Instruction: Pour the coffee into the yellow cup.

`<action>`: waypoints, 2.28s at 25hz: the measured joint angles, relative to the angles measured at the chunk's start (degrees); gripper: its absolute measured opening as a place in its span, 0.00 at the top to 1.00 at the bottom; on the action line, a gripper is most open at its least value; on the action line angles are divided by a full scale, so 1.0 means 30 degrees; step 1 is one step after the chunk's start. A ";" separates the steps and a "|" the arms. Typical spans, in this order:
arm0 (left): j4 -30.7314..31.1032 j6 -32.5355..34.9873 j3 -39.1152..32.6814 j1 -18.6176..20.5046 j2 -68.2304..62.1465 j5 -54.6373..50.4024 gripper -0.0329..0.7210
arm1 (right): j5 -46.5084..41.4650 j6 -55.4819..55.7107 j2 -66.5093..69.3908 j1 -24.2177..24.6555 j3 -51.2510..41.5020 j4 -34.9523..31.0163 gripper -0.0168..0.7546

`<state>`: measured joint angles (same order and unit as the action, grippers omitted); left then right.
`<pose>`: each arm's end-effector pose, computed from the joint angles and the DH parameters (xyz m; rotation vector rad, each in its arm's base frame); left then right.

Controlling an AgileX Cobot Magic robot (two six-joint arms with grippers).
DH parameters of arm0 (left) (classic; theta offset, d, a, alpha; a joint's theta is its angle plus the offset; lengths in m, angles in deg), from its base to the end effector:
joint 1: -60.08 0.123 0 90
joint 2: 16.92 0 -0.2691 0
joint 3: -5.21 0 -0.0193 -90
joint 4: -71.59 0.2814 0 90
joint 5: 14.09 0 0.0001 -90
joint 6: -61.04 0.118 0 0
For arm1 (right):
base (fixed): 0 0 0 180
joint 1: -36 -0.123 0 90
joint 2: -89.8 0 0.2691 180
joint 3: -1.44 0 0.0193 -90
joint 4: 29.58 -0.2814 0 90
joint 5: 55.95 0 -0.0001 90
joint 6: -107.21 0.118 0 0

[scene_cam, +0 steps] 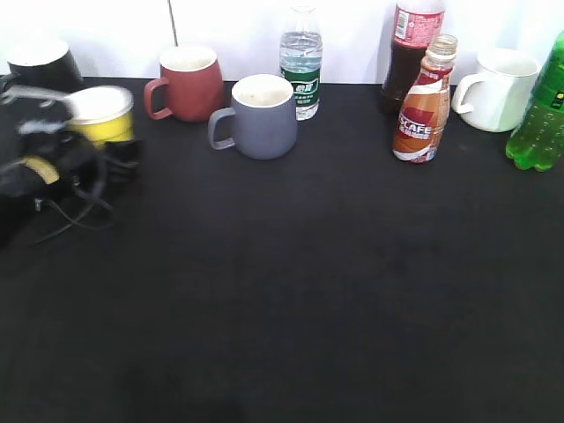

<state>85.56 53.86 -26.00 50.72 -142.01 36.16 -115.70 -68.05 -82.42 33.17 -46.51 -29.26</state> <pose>0.3876 -0.0861 0.0595 0.3110 1.8428 -0.2646 0.0615 0.0025 0.2830 0.0338 2.0161 0.0774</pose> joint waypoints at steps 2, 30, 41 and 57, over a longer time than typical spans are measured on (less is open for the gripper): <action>0.4174 -0.2755 -0.0010 -0.0099 0.2156 -0.0476 0.37 | 0.0000 0.0000 0.0000 0.0000 0.0000 0.0000 0.22; 1.5572 -0.9261 0.1565 -0.5786 0.2852 0.1640 0.37 | 1.3219 -0.8920 0.9800 0.0000 0.0001 -0.7887 0.22; 1.5585 -0.9261 0.1565 -0.5786 0.2852 0.1675 0.37 | 2.8395 -1.6204 2.2903 -0.7021 -0.1171 -1.3859 0.22; 1.5585 -0.9261 0.1565 -0.5786 0.2852 0.1675 0.37 | 3.3789 -0.5020 3.7764 -0.6663 0.6304 -0.8915 0.19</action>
<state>132.31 26.08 -21.30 33.36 -133.45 41.18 -14.34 -83.11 30.87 13.18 -27.60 -56.00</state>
